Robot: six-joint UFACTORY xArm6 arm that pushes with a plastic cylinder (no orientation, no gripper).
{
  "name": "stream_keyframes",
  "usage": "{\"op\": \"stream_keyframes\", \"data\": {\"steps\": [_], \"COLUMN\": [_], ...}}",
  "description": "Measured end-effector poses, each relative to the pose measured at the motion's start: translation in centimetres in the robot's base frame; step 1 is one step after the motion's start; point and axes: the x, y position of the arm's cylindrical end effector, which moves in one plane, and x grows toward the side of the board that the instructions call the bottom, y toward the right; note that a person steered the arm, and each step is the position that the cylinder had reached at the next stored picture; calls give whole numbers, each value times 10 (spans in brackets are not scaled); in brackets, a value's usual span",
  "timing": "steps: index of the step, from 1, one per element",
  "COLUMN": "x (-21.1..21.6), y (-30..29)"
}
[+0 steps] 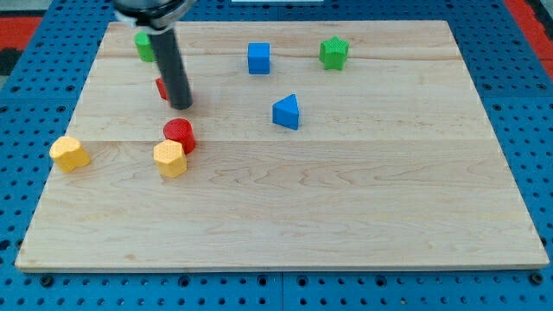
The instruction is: Push the red star to the top right of the blue triangle
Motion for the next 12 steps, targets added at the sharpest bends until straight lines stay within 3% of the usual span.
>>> {"op": "stream_keyframes", "data": {"steps": [1, 3, 5, 6, 10, 12], "x": [-30, -51, -67, -96, -40, -43], "y": [-48, -119, -41, -33, 48, 23]}}
